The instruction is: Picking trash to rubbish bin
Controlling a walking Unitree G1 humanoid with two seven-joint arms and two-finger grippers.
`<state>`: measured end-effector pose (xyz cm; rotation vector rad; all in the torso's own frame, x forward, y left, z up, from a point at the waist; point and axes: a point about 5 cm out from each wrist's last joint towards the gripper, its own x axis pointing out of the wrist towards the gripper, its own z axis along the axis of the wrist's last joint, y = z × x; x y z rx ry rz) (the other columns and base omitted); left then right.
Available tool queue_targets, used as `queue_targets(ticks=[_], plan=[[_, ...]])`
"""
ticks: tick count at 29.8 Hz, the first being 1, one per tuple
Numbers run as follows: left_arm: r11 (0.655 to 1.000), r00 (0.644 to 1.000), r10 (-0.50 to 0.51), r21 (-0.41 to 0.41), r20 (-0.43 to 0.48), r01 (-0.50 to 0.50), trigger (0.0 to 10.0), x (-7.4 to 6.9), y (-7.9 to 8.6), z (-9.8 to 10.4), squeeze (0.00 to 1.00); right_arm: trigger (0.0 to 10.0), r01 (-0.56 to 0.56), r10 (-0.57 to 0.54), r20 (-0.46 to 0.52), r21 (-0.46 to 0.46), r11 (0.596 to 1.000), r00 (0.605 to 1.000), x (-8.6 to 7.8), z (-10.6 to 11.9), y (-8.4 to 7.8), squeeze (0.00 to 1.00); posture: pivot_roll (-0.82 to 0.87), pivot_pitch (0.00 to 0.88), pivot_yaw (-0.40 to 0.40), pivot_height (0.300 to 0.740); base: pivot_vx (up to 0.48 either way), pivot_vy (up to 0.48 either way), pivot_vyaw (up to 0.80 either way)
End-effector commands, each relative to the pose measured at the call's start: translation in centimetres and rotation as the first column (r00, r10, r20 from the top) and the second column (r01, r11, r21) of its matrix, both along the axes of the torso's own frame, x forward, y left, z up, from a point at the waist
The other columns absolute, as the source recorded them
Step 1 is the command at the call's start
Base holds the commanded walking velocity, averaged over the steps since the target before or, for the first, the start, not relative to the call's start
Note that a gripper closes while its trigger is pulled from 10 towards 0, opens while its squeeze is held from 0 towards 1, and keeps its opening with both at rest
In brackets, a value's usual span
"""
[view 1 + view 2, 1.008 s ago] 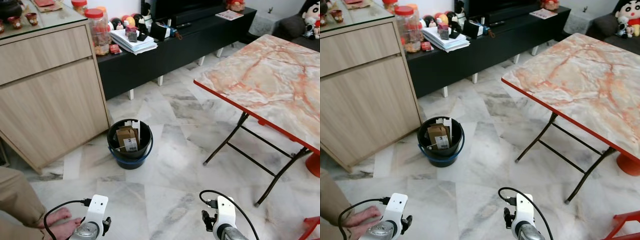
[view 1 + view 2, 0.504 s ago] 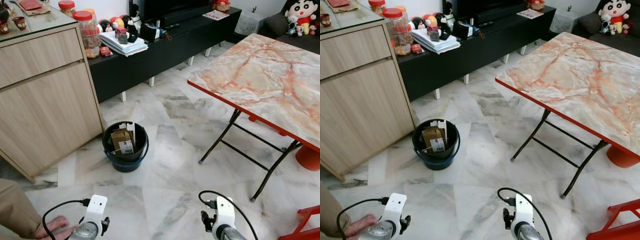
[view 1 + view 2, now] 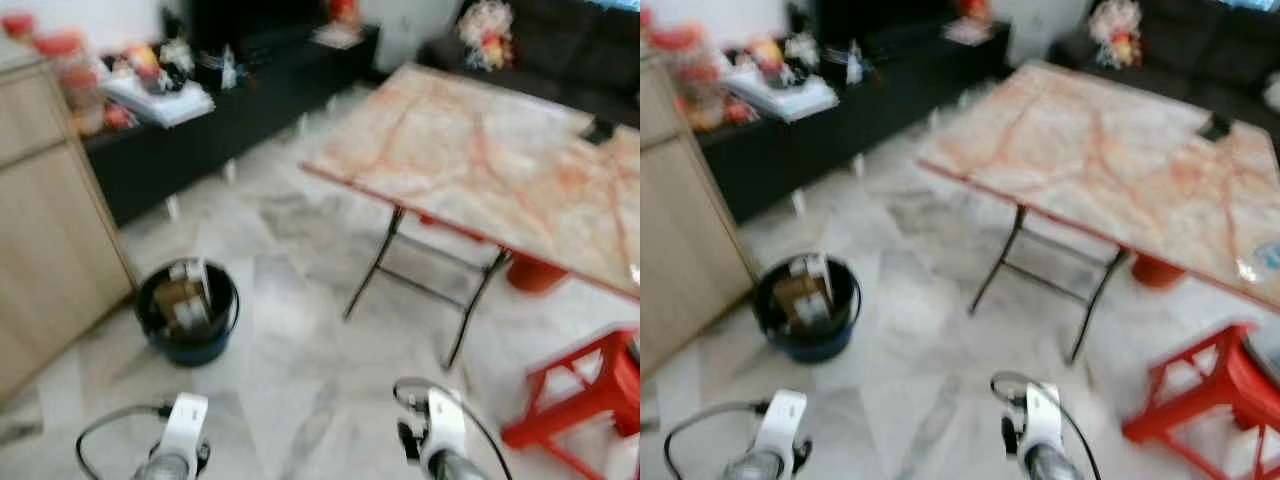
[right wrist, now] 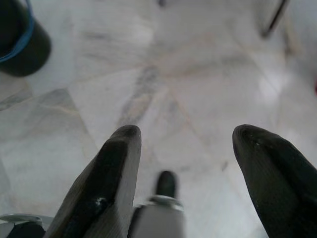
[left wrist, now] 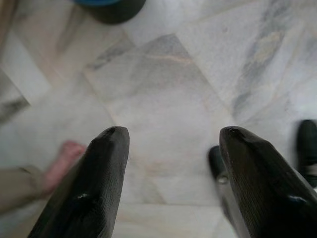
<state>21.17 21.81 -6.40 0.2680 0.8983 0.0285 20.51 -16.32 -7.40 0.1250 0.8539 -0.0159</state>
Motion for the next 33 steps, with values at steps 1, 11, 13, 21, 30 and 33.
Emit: queue_targets(ticks=[1,11,13,21,30,33], plan=[[1.0,1.0,-0.021,-0.008,-0.019,0.021,10.0,-0.11,-0.93,-0.29,0.0,10.0,0.013,-0.013,-0.015,-0.016,1.0,1.0,-0.43,-0.19,-0.81,0.0,0.09,0.028,-0.079,0.74,0.0,0.0,-0.79],[1.0,1.0,-0.006,-0.013,-0.018,0.006,10.0,-0.17,-0.76,-0.29,0.0,10.0,0.005,-0.005,-0.017,-0.015,1.0,1.0,-0.46,-0.22,-0.6,0.0,0.09,0.012,-0.074,0.74,0.0,0.0,-0.79],[1.0,1.0,-0.005,-0.015,-0.019,0.005,10.0,-0.2,-0.78,-0.31,0.0,10.0,0.004,-0.004,-0.018,-0.015,1.0,1.0,-0.49,-0.24,-0.61,0.0,0.09,0.011,-0.074,0.74,0.0,0.0,-0.79],[1.0,1.0,-0.008,-0.018,-0.026,0.008,10.0,-0.37,-0.81,-0.42,0.0,10.0,0.013,-0.014,-0.016,-0.006,1.0,1.0,-0.57,-0.28,-0.48,0.0,0.09,0.0,-0.066,0.74,0.0,0.0,-0.69],[1.0,1.0,-0.005,-0.019,-0.021,0.004,10.0,-0.2,-0.77,-0.31,0.0,10.0,0.01,-0.01,-0.015,-0.003,1.0,1.0,-0.52,-0.26,-0.36,0.0,0.09,0.0,-0.062,0.74,0.0,0.0,0.0],[1.0,1.0,-0.005,-0.02,-0.02,0.005,10.0,-0.18,-0.77,-0.3,0.0,10.0,0.011,-0.011,-0.014,-0.003,1.0,1.0,-0.49,-0.25,-0.36,0.0,0.09,0.0,-0.062,0.74,0.0,0.0,0.0]])
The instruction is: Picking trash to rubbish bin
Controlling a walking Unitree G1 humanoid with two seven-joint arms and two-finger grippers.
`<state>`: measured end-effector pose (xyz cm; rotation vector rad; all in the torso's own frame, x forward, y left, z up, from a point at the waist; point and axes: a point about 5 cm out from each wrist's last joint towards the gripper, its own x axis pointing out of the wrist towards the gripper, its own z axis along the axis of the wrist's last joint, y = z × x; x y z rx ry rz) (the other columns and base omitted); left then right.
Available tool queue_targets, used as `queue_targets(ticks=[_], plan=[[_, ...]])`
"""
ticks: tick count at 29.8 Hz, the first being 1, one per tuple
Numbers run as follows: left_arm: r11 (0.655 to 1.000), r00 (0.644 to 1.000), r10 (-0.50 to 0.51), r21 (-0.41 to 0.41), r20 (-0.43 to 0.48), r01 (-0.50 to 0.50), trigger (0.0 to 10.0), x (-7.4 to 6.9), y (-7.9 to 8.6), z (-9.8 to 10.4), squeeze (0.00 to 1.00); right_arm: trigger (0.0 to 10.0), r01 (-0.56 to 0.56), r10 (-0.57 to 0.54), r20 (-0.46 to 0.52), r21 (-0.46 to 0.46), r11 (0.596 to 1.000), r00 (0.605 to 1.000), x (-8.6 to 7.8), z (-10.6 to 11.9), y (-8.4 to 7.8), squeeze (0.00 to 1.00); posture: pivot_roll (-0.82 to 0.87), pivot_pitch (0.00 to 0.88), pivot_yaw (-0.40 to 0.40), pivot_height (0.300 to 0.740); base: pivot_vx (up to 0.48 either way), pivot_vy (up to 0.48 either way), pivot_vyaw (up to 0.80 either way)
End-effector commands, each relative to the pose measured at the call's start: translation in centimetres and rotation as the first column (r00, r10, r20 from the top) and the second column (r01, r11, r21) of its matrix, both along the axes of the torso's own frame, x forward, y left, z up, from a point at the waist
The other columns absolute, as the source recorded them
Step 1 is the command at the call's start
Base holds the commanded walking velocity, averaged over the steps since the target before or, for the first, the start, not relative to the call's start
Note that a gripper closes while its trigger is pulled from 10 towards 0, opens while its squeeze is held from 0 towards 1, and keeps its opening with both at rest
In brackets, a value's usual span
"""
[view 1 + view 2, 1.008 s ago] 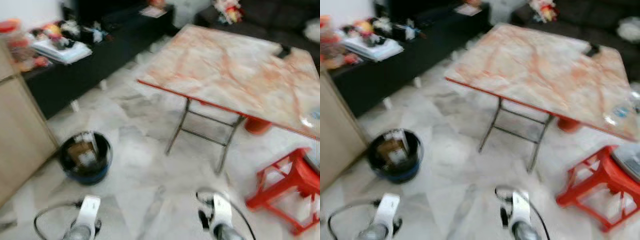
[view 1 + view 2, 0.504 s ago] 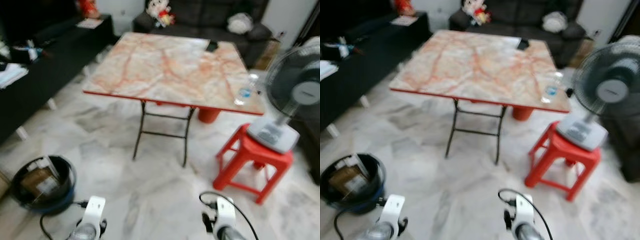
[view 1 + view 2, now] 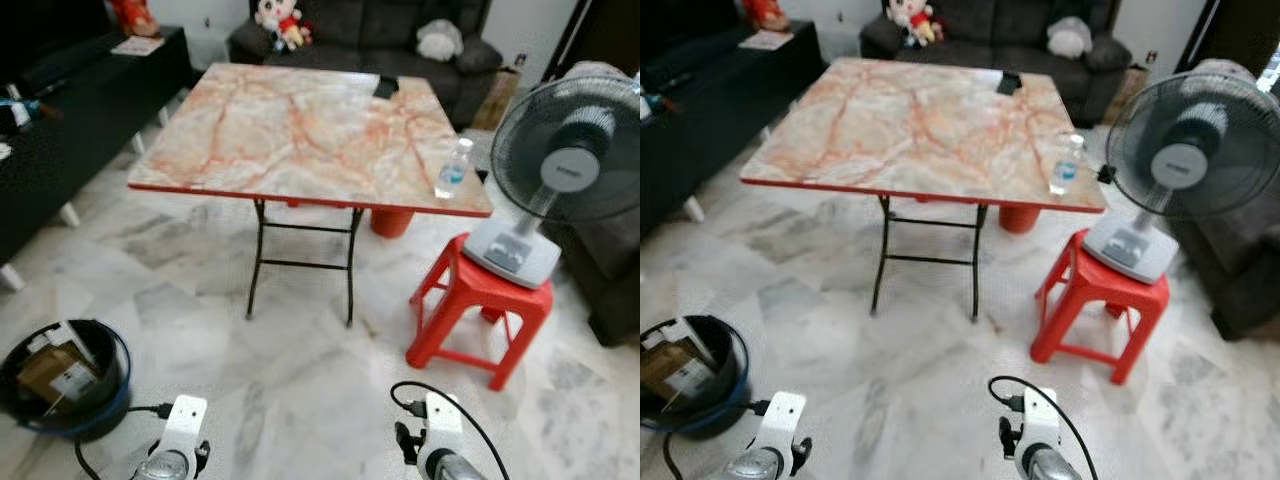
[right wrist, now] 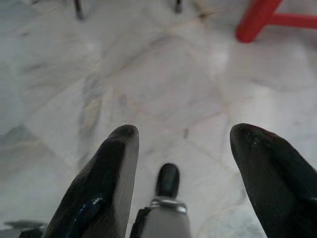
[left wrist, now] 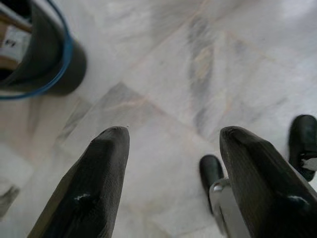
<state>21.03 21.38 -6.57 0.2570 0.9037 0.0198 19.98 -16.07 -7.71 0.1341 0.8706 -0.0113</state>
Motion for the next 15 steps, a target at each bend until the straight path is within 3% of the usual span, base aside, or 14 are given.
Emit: queue_targets(ticks=[1,15], plan=[[1.0,1.0,-0.004,-0.008,-0.011,0.004,10.0,-0.01,-0.39,-0.11,0.0,10.0,0.013,-0.013,0.003,-0.013,1.0,1.0,0.05,0.07,-0.62,0.0,0.09,0.0,-0.062,0.74,0.0,0.0,0.0],[1.0,1.0,-0.004,-0.027,0.03,0.005,10.0,0.71,-0.82,0.28,0.0,10.0,0.012,-0.012,0.038,0.003,1.0,0.999,0.82,0.52,-0.38,0.0,0.09,0.0,-0.061,0.74,0.0,0.0,0.0]])
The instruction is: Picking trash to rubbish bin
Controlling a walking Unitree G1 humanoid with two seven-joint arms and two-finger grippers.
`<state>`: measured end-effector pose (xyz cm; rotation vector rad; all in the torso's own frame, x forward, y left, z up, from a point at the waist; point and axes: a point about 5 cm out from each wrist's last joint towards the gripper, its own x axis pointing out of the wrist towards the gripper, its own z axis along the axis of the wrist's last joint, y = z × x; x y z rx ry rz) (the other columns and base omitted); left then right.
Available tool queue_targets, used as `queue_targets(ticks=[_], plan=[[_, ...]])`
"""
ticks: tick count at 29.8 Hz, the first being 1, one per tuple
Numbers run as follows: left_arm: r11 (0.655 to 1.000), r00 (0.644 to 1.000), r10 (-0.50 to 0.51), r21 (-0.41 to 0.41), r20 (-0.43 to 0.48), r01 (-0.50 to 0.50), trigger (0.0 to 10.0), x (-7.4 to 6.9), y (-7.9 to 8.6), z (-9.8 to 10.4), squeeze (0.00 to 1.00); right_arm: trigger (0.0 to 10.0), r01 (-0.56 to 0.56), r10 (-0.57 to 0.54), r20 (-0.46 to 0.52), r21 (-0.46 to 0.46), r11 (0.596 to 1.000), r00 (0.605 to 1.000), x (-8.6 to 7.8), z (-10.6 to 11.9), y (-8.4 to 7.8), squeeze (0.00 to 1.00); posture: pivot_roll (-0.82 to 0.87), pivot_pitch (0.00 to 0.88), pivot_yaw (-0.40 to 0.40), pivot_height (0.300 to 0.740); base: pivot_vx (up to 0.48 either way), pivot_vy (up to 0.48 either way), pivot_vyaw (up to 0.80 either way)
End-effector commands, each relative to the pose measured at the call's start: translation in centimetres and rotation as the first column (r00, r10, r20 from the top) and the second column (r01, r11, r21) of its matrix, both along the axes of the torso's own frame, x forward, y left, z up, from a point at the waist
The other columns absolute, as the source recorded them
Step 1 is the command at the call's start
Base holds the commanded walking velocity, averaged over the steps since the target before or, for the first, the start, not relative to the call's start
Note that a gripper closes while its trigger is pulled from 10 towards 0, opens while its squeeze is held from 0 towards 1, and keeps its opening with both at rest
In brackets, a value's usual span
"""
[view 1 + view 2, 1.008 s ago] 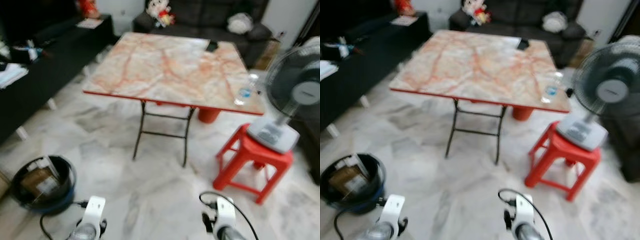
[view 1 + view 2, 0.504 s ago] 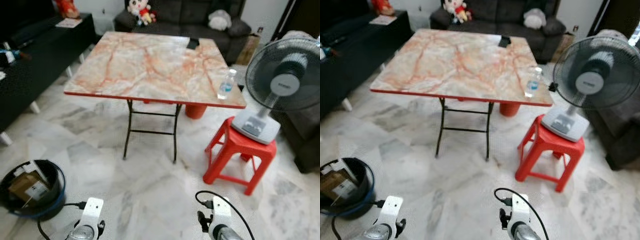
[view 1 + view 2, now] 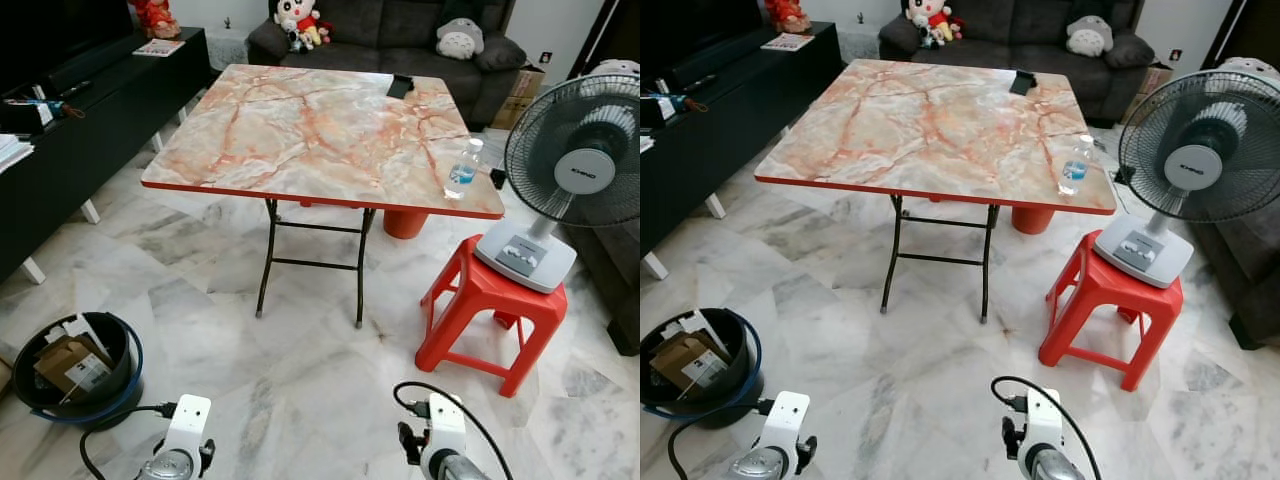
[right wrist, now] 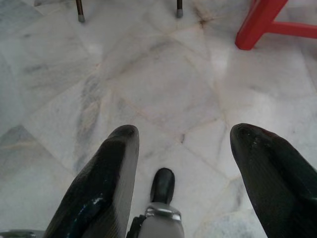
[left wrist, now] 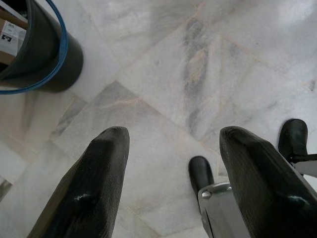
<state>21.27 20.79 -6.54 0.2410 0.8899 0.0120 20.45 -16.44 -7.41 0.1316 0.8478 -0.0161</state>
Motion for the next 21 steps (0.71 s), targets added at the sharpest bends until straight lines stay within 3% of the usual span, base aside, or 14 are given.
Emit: queue_targets(ticks=[1,4,10,12,14,16,21], plan=[[1.0,1.0,-0.002,-0.01,0.019,0.002,10.0,0.5,-0.2,0.3,0.0,10.0,0.006,-0.006,0.018,0.009,1.0,1.0,0.4,0.3,0.0,0.0,0.09,0.0,-0.061,0.74,0.0,0.0,0.0],[1.0,0.999,0.004,-0.017,0.048,-0.003,10.0,0.9,-0.3,0.6,0.0,10.0,-0.001,0.0,0.041,0.016,1.0,0.999,0.9,0.6,0.2,0.0,0.09,0.0,-0.06,0.74,0.0,0.0,0.0],[0.999,0.972,0.033,-0.023,0.232,-0.028,10.0,3.8,-0.1,2.8,0.0,10.0,-0.015,0.007,0.24,0.033,0.999,0.971,4.7,3.3,0.7,0.0,0.08,0.004,-0.048,0.74,0.0,0.0,0.0],[0.998,0.933,0.055,-0.034,0.355,-0.046,10.0,5.9,0.0,4.9,0.0,10.0,-0.03,0.017,0.36,0.031,0.999,0.933,7.1,5.6,1.0,0.0,0.07,0.01,-0.049,0.74,0.0,0.0,0.0],[0.998,0.905,0.06,-0.046,0.422,-0.045,10.0,7.2,-0.1,6.2,0.0,10.0,-0.039,0.03,0.423,0.012,0.999,0.906,8.5,7.0,1.1,0.0,0.07,0.019,-0.055,0.74,0.0,0.0,0.0],[0.997,0.852,0.06,-0.08,0.52,-0.021,10.0,8.9,-0.6,8.1,0.0,10.0,-0.043,0.032,0.5,0.012,0.999,0.865,10.3,9.0,1.3,0.0,0.08,0.025,-0.06,0.74,0.0,0.0,0.0],[0.996,0.772,0.065,-0.091,0.632,-0.009,10.0,11.0,-1.3,10.9,0.0,10.0,-0.052,0.017,0.61,0.039,0.998,0.792,13.1,12.5,2.0,0.0,0.08,0.033,-0.063,0.74,0.0,0.0,0.0]])
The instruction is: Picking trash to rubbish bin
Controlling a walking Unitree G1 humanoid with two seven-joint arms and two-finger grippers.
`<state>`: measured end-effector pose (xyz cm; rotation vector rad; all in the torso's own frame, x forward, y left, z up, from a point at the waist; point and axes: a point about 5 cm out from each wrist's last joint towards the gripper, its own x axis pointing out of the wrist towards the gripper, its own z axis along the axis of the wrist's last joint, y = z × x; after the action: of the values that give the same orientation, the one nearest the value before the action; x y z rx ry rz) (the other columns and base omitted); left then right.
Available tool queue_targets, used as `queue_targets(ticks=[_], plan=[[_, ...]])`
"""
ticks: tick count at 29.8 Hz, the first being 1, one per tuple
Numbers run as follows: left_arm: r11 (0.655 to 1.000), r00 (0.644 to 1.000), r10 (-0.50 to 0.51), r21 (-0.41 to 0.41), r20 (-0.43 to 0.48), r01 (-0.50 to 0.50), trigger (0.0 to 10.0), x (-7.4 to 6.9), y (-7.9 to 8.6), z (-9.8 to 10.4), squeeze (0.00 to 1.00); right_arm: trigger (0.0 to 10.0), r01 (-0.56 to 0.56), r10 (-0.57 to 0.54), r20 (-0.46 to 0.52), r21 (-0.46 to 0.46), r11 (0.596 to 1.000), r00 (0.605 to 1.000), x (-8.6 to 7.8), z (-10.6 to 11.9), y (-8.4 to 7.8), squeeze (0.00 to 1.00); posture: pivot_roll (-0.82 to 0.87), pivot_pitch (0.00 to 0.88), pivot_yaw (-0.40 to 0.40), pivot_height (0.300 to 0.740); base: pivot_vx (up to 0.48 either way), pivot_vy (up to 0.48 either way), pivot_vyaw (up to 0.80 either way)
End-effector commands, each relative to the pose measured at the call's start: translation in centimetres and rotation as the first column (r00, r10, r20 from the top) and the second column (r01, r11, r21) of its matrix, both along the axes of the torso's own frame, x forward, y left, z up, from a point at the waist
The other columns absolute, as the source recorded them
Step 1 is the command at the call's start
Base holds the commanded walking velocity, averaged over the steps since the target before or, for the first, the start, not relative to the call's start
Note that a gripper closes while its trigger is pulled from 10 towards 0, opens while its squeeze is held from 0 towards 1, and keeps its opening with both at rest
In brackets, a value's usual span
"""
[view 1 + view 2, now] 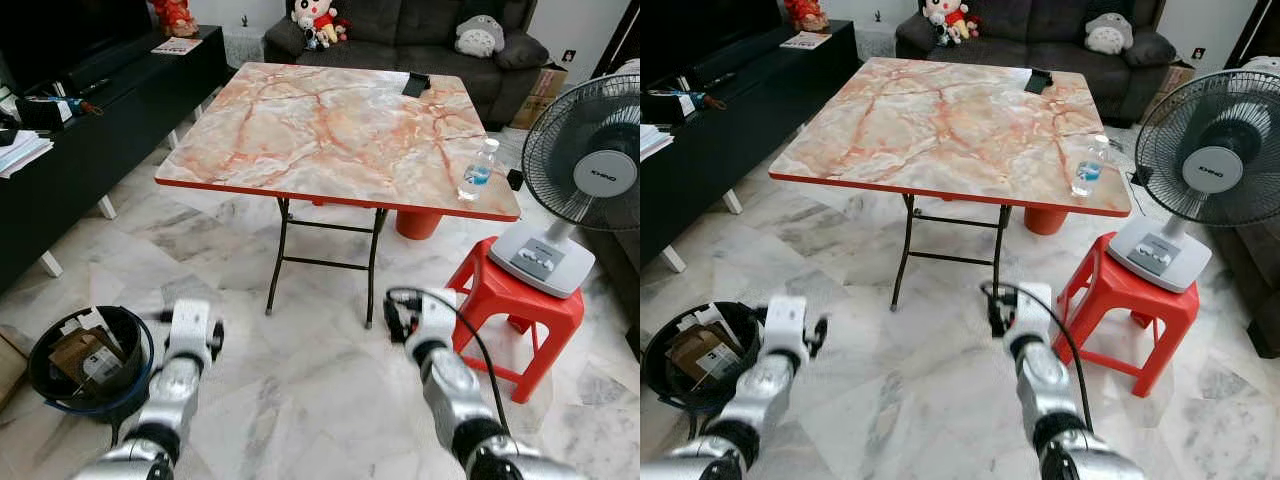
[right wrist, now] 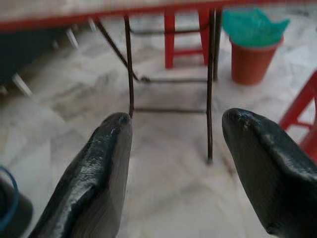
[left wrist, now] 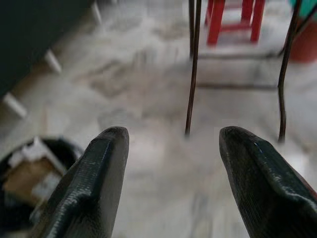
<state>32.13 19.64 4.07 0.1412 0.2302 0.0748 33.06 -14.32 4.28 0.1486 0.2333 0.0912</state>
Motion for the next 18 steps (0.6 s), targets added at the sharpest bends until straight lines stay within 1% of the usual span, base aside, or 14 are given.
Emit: queue_targets(ticks=[1,3,4,6,10,14,16,18], plan=[[1.0,0.999,0.012,-0.017,0.04,-0.011,10.0,0.4,-0.3,0.6,0.0,10.0,0.012,-0.012,0.057,0.011,1.0,0.998,0.8,1.3,0.0,0.0,0.08,0.034,-0.065,0.74,0.251,0.0,-0.43],[1.0,0.998,0.007,-0.019,0.068,-0.006,10.0,0.8,-0.5,1.2,0.0,10.0,0.009,-0.011,0.085,0.025,1.0,0.996,1.4,2.1,0.3,0.0,0.08,0.034,-0.065,0.74,0.253,0.0,-0.8],[1.0,0.996,0.005,-0.027,0.085,-0.002,10.0,1.0,-0.7,1.5,0.0,10.0,0.0,-0.001,0.102,0.013,1.0,0.995,1.6,2.5,0.6,0.0,0.08,0.041,-0.069,0.74,0.259,0.0,-0.8],[0.999,0.996,0.001,-0.032,0.088,0.001,10.0,1.1,-0.9,1.6,0.0,10.0,-0.006,0.004,0.112,0.017,1.0,0.994,1.6,2.6,0.7,0.0,0.08,0.041,-0.069,0.74,0.259,0.0,-0.8],[0.999,0.992,-0.017,-0.027,0.124,0.021,10.0,1.4,-1.3,2.1,0.0,10.0,-0.002,-0.003,0.17,0.032,0.999,0.985,1.8,3.3,0.9,0.0,0.09,0.049,-0.072,0.74,0.289,0.0,0.0],[0.999,0.988,-0.043,-0.014,0.145,0.045,10.0,1.6,-1.8,2.5,0.0,10.0,-0.01,0.003,0.193,0.038,0.999,0.981,2.0,3.8,1.0,0.0,0.09,0.052,-0.072,0.74,0.332,0.0,0.0],[0.998,0.986,-0.057,-0.012,0.157,0.06,10.0,1.7,-2.1,2.8,0.0,10.0,-0.017,0.006,0.206,0.052,0.999,0.979,2.2,4.1,1.1,0.0,0.08,0.054,-0.072,0.74,0.343,0.0,-0.61],[0.998,0.985,-0.064,-0.008,0.162,0.066,10.0,1.8,-2.3,2.9,0.0,10.0,-0.017,0.008,0.213,0.038,0.999,0.977,2.2,4.3,1.0,0.0,0.08,0.054,-0.072,0.74,0.345,0.0,-0.72]])
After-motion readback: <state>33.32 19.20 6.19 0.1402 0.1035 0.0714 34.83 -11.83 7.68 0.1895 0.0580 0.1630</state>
